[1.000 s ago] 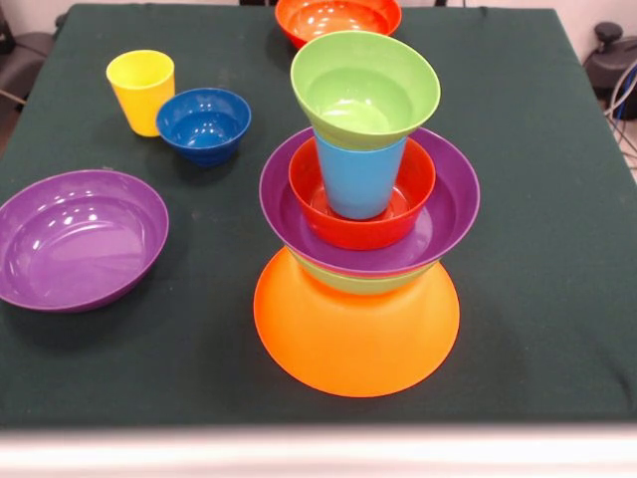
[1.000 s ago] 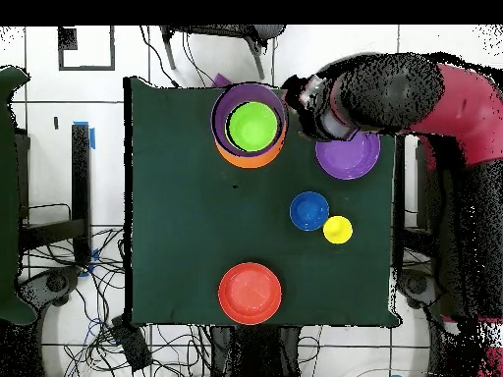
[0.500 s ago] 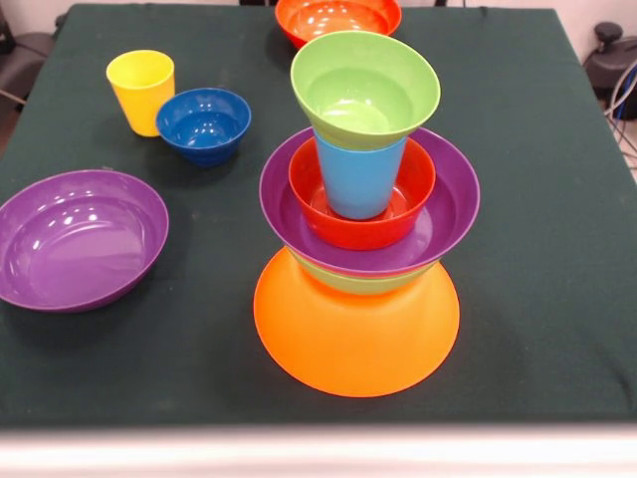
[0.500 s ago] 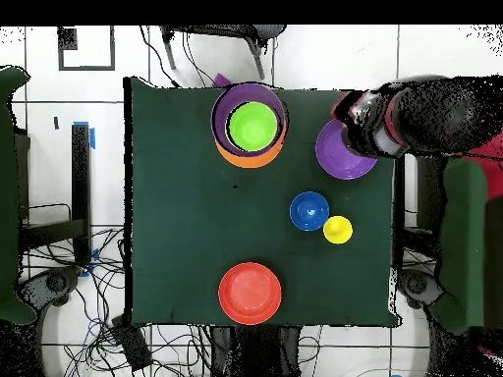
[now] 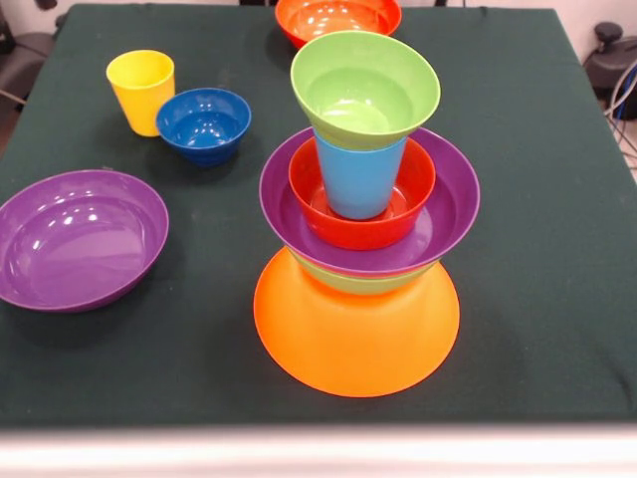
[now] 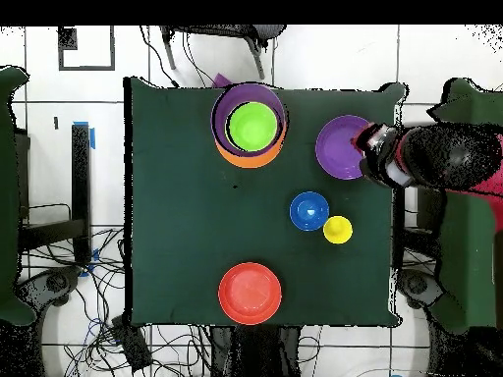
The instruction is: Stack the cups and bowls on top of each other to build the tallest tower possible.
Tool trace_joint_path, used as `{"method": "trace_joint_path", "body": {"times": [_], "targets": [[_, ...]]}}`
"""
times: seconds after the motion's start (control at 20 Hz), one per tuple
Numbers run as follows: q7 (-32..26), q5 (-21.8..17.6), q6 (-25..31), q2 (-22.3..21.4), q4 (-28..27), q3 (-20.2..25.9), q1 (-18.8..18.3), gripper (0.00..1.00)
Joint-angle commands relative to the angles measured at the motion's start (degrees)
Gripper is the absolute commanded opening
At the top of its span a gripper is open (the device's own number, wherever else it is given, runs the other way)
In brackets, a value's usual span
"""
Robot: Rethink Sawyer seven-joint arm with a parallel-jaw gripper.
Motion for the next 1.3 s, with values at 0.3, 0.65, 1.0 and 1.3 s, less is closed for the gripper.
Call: {"method": "trace_joint_path", "body": {"times": [0.3,0.65,1.0,1.3], "targets": [[-10.66,-9.81,-7.44,5.87,9.71,-5.58,-1.40,1.00],[-9.85,-11.79,-8.38,6.99,10.70,-6.54,-1.99,1.00],[-8.11,-13.83,-11.08,6.84,14.81,-7.15,-3.38,1.00],[-5.34,-14.55,-13.26,6.70,16.63,-7.59,-2.78,1.00]]}}
